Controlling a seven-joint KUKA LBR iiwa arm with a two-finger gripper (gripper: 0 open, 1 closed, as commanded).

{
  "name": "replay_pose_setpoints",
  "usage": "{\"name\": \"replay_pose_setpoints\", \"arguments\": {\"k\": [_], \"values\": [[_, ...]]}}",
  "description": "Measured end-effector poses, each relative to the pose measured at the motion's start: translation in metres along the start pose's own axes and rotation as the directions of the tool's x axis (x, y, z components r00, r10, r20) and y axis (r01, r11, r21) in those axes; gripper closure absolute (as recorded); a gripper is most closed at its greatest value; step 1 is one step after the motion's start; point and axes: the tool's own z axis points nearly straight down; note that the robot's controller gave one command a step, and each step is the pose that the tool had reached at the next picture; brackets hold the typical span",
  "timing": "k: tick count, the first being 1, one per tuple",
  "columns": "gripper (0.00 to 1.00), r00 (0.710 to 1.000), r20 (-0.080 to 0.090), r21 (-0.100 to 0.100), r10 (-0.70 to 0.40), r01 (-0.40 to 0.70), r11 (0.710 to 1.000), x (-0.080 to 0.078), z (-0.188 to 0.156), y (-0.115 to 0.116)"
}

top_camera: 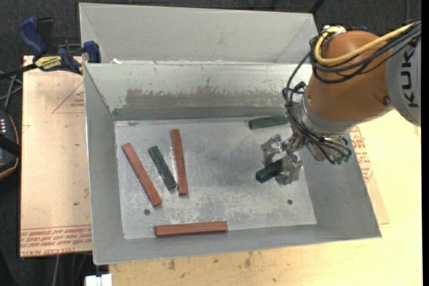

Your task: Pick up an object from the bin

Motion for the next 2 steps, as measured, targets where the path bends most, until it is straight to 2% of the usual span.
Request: {"name": "replay_pose_setpoints", "arguments": {"k": [1,2], "values": [[1.0,1.0,0.0,0.0,0.0,0.0,1.0,0.0,0.0,0.0],[1.0,1.0,-0.008,-0.004,0.003,-0.003,1.0,-0.001,-0.011,-0.001]]}}
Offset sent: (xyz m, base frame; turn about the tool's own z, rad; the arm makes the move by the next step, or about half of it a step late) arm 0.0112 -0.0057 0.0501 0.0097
